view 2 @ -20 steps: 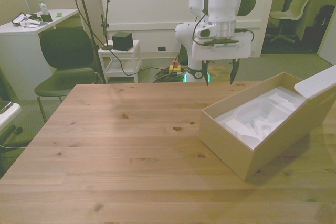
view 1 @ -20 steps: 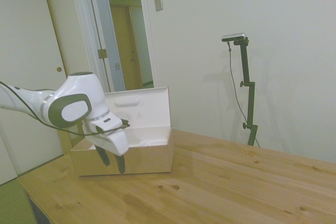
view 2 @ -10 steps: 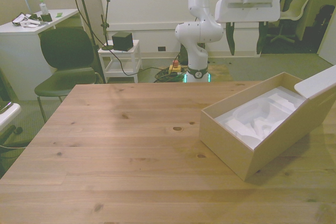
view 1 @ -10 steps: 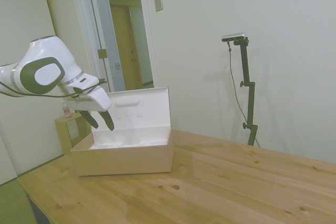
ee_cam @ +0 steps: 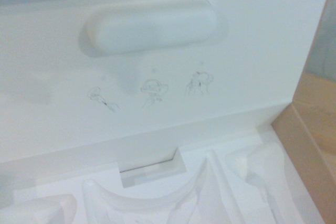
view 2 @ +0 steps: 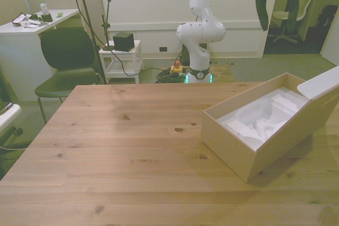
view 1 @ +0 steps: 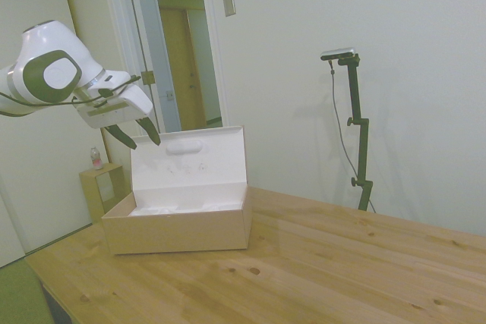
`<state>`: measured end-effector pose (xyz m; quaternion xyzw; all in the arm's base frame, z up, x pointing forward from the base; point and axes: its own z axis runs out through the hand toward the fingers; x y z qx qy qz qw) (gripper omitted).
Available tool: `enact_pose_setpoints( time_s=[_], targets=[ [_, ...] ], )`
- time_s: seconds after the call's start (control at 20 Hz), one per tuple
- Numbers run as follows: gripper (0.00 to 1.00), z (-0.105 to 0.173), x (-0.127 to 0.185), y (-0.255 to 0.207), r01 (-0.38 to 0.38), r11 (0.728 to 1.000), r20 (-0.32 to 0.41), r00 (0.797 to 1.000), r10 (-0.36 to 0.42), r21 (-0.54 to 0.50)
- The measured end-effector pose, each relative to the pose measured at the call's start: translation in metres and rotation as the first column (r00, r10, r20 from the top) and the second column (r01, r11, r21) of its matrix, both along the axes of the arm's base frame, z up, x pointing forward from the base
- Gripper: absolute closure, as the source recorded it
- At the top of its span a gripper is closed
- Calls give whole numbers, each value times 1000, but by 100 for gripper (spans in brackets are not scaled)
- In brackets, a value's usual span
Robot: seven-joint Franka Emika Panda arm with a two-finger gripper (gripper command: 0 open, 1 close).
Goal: Close the box
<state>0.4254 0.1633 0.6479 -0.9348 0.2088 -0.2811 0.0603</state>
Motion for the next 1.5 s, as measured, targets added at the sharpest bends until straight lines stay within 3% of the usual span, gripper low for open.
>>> enact_pose_setpoints(
  time_s=[0.35, 0.65, 1.0, 1.5],
  targets=[
    [0, 24, 38, 41, -70, 997, 39, 997, 71, -40],
    [0, 18, 86, 78, -101, 994, 27, 994, 103, -49],
    [0, 34, 121, 85, -112, 992, 34, 993, 114, -64],
    [0, 0, 185, 127, -139, 981, 1, 990, 140, -135]
  ],
)
